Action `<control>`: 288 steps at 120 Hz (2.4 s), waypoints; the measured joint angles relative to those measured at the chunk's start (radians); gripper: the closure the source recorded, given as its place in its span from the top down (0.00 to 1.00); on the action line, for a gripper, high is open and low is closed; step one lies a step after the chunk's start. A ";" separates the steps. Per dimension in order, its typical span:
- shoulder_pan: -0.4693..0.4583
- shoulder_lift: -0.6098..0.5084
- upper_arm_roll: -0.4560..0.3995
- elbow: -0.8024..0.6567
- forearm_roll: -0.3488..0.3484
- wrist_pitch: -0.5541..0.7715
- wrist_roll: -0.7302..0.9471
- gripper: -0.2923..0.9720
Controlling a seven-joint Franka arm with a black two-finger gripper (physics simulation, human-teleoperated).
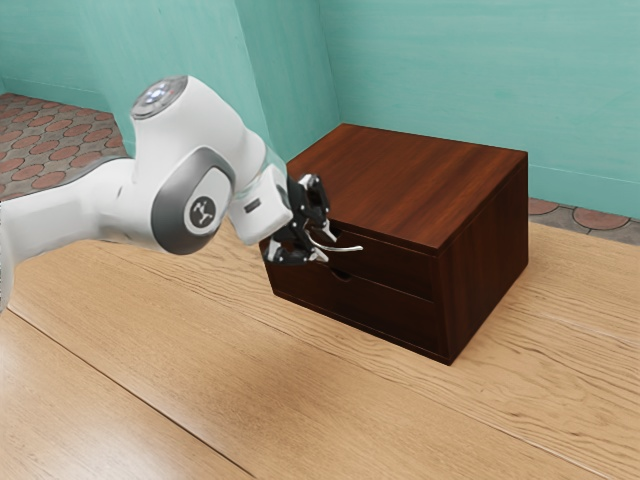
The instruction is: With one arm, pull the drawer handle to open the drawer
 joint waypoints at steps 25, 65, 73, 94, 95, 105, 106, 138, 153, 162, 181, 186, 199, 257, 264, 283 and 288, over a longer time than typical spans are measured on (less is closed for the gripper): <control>-0.003 -0.006 0.002 -0.007 0.003 0.001 -0.008 0.28; -0.004 -0.060 0.002 -0.070 0.011 0.002 -0.017 0.25; -0.004 -0.080 0.003 -0.091 0.012 0.002 -0.019 0.24; -0.002 -0.123 0.002 -0.145 0.013 -0.001 -0.021 0.24; -0.002 -0.125 0.002 -0.147 0.013 -0.001 -0.021 0.24; -0.001 -0.151 0.001 -0.172 0.016 -0.003 -0.022 0.24; -0.001 -0.153 0.001 -0.174 0.016 -0.004 -0.022 0.24; 0.000 -0.228 -0.001 -0.247 0.020 -0.009 -0.024 0.23; 0.000 -0.282 -0.005 -0.298 0.024 -0.011 -0.025 0.23; 0.000 -0.308 -0.007 -0.325 0.029 -0.012 -0.026 0.23; 0.000 -0.348 -0.008 -0.365 0.033 -0.014 -0.027 0.23; 0.000 -0.358 -0.007 -0.373 0.034 -0.014 -0.027 0.23; 0.002 -0.387 -0.007 -0.395 0.039 -0.018 -0.027 0.23; 0.004 -0.479 -0.007 -0.482 0.049 -0.029 -0.029 0.23; 0.004 -0.490 -0.007 -0.488 0.051 -0.032 -0.029 0.23; 0.004 -0.525 -0.015 -0.509 0.052 -0.042 -0.031 0.23; 0.004 -0.532 -0.016 -0.514 0.053 -0.043 -0.032 0.23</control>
